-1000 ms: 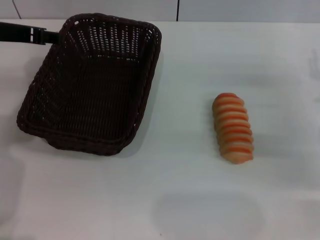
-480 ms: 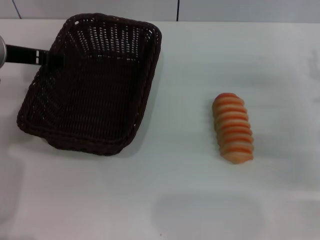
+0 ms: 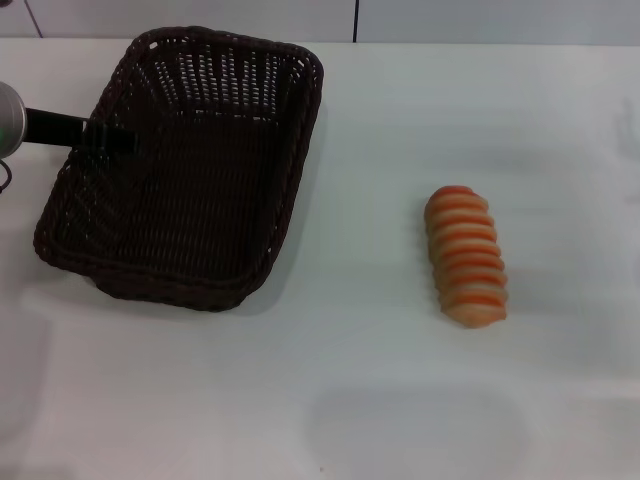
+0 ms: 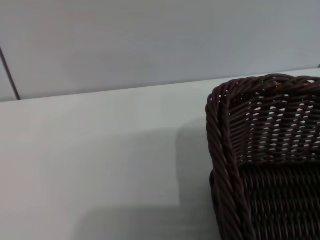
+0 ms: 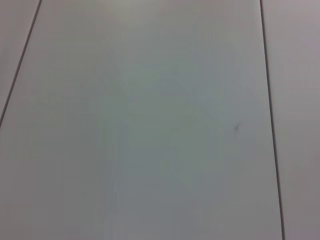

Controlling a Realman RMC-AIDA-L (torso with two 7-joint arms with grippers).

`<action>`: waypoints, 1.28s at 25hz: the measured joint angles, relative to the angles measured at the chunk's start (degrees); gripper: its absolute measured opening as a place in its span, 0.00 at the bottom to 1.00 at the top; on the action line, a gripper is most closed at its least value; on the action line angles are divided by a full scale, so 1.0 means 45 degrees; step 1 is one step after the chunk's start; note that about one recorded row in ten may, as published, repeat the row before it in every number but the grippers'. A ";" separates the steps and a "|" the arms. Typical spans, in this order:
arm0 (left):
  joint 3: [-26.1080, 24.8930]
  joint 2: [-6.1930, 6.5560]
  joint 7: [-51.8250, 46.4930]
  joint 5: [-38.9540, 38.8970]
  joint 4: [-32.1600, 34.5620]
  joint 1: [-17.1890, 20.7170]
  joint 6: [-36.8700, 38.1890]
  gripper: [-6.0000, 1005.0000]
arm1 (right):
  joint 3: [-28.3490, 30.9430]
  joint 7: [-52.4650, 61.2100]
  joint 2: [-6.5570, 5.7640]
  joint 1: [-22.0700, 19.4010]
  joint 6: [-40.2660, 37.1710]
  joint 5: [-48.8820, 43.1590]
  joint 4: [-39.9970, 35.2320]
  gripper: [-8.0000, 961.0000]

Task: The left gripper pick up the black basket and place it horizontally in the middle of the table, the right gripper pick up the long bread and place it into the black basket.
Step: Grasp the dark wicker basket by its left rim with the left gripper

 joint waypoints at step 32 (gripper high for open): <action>0.0225 0.0027 0.0683 0.0717 -0.0484 -0.0375 0.0039 0.22 | 0.0000 0.0000 -0.0013 -0.0002 0.0000 0.0000 -0.0030 0.57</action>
